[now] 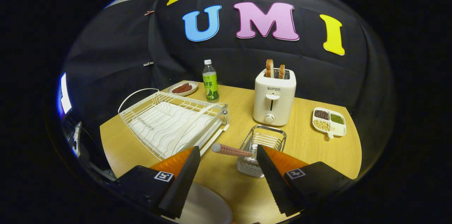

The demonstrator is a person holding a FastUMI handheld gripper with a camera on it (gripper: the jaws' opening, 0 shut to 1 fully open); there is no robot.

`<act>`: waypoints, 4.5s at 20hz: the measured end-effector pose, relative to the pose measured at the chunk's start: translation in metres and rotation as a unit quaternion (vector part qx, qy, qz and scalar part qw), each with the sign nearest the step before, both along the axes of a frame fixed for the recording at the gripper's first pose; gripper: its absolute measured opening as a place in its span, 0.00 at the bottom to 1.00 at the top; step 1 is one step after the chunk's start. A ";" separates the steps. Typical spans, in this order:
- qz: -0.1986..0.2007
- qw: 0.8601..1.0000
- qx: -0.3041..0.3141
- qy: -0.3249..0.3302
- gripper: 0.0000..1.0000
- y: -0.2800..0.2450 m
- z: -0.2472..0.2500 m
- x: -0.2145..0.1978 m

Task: Take the plate from the dish rack, then take the spoon from the basket and place it into the plate.

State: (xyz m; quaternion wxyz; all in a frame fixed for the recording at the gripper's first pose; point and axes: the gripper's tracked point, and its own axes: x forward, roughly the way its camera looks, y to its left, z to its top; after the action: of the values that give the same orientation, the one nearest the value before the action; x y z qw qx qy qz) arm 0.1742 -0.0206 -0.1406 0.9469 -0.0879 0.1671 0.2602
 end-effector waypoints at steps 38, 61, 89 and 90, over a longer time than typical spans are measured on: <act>-0.043 0.996 0.082 0.015 0.14 -0.041 0.101 -0.004; 0.157 0.980 0.019 0.118 0.15 0.033 -0.026 -0.145; -0.003 0.991 0.038 0.125 0.99 -0.007 -0.005 -0.127; -0.018 0.993 0.043 0.111 0.99 -0.008 0.009 -0.126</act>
State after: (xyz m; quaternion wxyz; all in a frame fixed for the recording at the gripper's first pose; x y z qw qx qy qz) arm 0.0487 -0.0287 -0.1314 0.9299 -0.0144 0.2612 0.2586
